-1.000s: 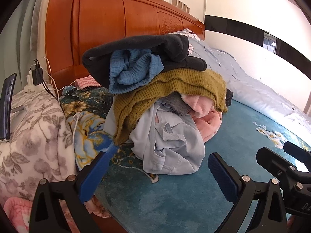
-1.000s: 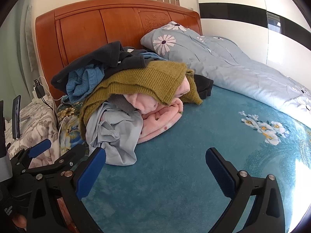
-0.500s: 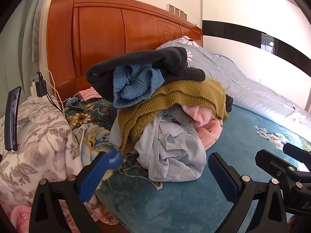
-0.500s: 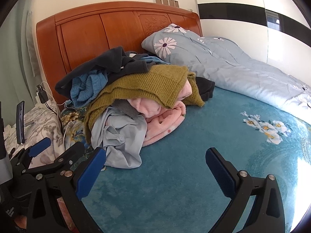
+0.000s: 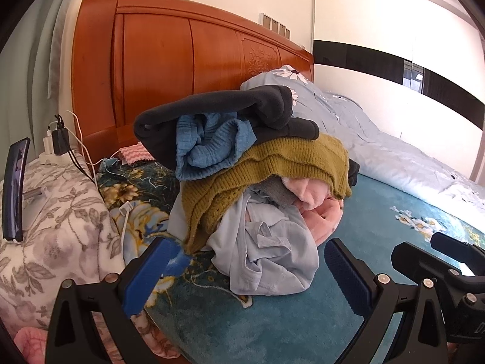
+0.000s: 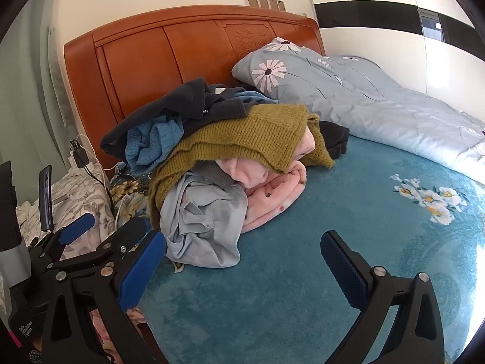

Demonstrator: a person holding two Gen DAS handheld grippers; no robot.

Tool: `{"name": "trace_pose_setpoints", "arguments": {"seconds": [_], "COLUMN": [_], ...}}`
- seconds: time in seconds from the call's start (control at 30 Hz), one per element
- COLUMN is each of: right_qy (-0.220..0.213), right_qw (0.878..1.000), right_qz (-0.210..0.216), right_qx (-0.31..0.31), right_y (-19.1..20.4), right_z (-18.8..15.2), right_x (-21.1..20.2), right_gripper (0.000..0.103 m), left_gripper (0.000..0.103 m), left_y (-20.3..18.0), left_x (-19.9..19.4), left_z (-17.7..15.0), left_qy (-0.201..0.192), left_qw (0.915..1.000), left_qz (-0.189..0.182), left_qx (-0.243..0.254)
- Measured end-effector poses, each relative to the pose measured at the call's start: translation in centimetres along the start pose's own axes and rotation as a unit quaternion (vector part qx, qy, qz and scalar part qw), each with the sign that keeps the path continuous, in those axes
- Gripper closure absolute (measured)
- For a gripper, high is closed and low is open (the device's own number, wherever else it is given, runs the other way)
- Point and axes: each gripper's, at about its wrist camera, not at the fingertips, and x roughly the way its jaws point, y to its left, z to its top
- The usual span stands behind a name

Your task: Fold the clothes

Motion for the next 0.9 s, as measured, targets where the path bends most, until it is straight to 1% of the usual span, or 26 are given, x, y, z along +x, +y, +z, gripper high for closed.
{"name": "trace_pose_setpoints", "arguments": {"seconds": [0.1, 0.17, 0.27, 0.3, 0.4, 0.5, 0.57, 0.6, 0.67, 0.7, 0.8, 0.9], "right_qy": [0.02, 0.024, 0.001, -0.014, -0.033, -0.046, -0.038, -0.027, -0.032, -0.025, -0.018, -0.014], "right_qw": [1.0, 1.0, 1.0, 0.999, 0.996, 0.985, 0.98, 0.978, 0.972, 0.969, 0.959, 0.942], "right_qz": [0.017, 0.01, 0.001, 0.001, 0.02, -0.002, 0.001, 0.004, 0.011, 0.018, 0.057, 0.073], "right_qx": [0.005, -0.005, -0.028, -0.043, -0.081, -0.165, -0.193, -0.207, -0.232, -0.244, -0.276, -0.327], "right_y": [0.0, -0.3, -0.4, -0.1, 1.4, 4.6, 6.2, 7.0, 8.6, 9.4, 11.8, 13.8], "right_z": [0.2, 0.8, 3.3, 4.5, 8.7, 12.2, 13.8, 14.4, 15.2, 15.6, 15.8, 14.8], "right_x": [0.7, 1.1, 1.5, 1.7, 3.6, 6.6, 8.6, 9.7, 10.8, 11.5, 12.4, 12.9], "right_gripper": [0.0, 0.0, 0.0, 0.0, 0.0, 0.0, 0.0, 0.0, 0.0, 0.0, 0.0, 0.0], "left_gripper": [0.0, 0.0, 0.0, 0.0, 0.0, 0.0, 0.0, 0.0, 0.0, 0.0, 0.0, 0.0], "left_y": [0.7, 1.6, 3.5, 4.0, 5.4, 5.9, 6.1, 6.2, 6.6, 6.9, 7.6, 7.9], "left_x": [0.5, 0.9, 1.6, 1.9, 2.8, 3.2, 3.5, 3.6, 4.0, 4.1, 4.3, 4.5], "left_z": [-0.2, -0.4, -0.8, -0.9, -1.1, -1.3, -1.3, -1.4, -1.5, -1.6, -1.7, -1.8], "left_qy": [0.001, -0.001, 0.004, 0.009, 0.024, 0.028, 0.029, 0.03, 0.034, 0.035, 0.038, 0.039], "left_qw": [1.0, 0.9998, 0.999, 0.9986, 0.9969, 0.9968, 0.9976, 0.9978, 0.9976, 0.9974, 0.9967, 0.9969], "left_qz": [0.006, 0.017, 0.019, 0.017, 0.003, 0.0, 0.005, 0.009, 0.012, 0.011, 0.002, 0.004], "left_qx": [0.001, -0.009, -0.039, -0.049, -0.075, -0.075, -0.063, -0.058, -0.058, -0.062, -0.071, -0.068]}}
